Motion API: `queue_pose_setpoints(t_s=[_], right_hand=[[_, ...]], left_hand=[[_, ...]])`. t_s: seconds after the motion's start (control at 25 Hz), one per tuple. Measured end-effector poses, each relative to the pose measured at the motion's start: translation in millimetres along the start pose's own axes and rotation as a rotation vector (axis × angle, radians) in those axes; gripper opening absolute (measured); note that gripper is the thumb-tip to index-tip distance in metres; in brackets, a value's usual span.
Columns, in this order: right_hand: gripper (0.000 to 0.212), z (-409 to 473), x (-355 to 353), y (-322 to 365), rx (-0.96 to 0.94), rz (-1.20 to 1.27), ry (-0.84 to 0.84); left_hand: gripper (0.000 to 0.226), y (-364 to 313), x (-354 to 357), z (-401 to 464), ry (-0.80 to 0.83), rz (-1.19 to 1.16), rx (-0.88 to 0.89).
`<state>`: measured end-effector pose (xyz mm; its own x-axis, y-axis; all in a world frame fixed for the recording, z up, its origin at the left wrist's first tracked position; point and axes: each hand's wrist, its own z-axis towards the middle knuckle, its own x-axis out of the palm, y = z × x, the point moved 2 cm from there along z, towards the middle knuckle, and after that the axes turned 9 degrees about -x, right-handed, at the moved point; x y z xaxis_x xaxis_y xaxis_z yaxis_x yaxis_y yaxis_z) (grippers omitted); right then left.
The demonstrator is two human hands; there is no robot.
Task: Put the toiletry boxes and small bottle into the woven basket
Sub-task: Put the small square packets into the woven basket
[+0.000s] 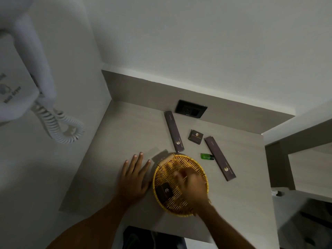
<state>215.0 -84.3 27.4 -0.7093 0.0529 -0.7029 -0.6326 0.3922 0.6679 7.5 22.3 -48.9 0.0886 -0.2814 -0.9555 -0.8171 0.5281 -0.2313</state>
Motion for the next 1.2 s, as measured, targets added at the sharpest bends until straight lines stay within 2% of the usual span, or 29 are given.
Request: queue_pose_setpoints(t_s=[0.08, 0.16, 0.24, 0.32, 0.4, 0.56, 0.68, 0.76, 0.88, 1.0, 1.08, 1.2], right_hand=[[0.012, 34.2, -37.7, -13.7, -0.028, 0.042, -0.169], [0.024, 81.8, -73.6, -32.5, -0.034, -0.070, -0.223], [0.053, 129.7, -97.5, -45.0, -0.031, -0.241, -0.054], [0.081, 160.6, -101.1, -51.2, -0.116, -0.465, 0.252], [0.091, 172.8, -97.6, -52.1, -0.221, -0.623, 0.411], [0.070, 166.1, -97.0, -46.2, -0.284, -0.653, 0.345], [0.061, 140.7, -112.0, -27.8, -0.329, -0.597, 0.158], [0.059, 105.8, -115.1, -14.8, -0.411, -0.532, 0.103], [0.056, 45.2, -81.1, -7.4, -0.454, -0.425, 0.282], [0.066, 15.9, -32.4, -16.4, -0.422, -0.543, 0.483], [0.067, 13.9, -14.3, -24.4, -0.412, -0.606, 0.518], [0.064, 17.0, -4.7, -31.6, -0.424, -0.610, 0.472]], left_hand=[[0.073, 1.4, 1.4, 2.1, -0.008, 0.000, 0.009], [0.075, 2.9, 4.1, 2.9, -0.012, 0.008, 0.011], [0.075, 3.7, 5.3, 1.4, -0.029, 0.020, 0.002], [0.079, 2.9, 5.3, 0.7, -0.039, 0.013, -0.015], [0.082, 2.3, 4.6, 0.7, -0.042, 0.027, -0.025], [0.082, 2.4, 4.0, 2.5, -0.039, 0.019, -0.020], [0.081, 2.4, 3.5, 3.0, -0.052, 0.020, -0.015], [0.079, 1.7, 3.1, 2.5, -0.059, 0.005, 0.001], [0.080, 2.1, 4.1, 1.7, -0.066, -0.016, -0.004], [0.081, 2.4, 4.9, 1.6, -0.069, -0.009, 0.005], [0.080, 3.1, 4.9, 1.5, -0.073, -0.008, 0.007], [0.080, 2.7, 5.0, 1.7, -0.076, -0.009, 0.010]])
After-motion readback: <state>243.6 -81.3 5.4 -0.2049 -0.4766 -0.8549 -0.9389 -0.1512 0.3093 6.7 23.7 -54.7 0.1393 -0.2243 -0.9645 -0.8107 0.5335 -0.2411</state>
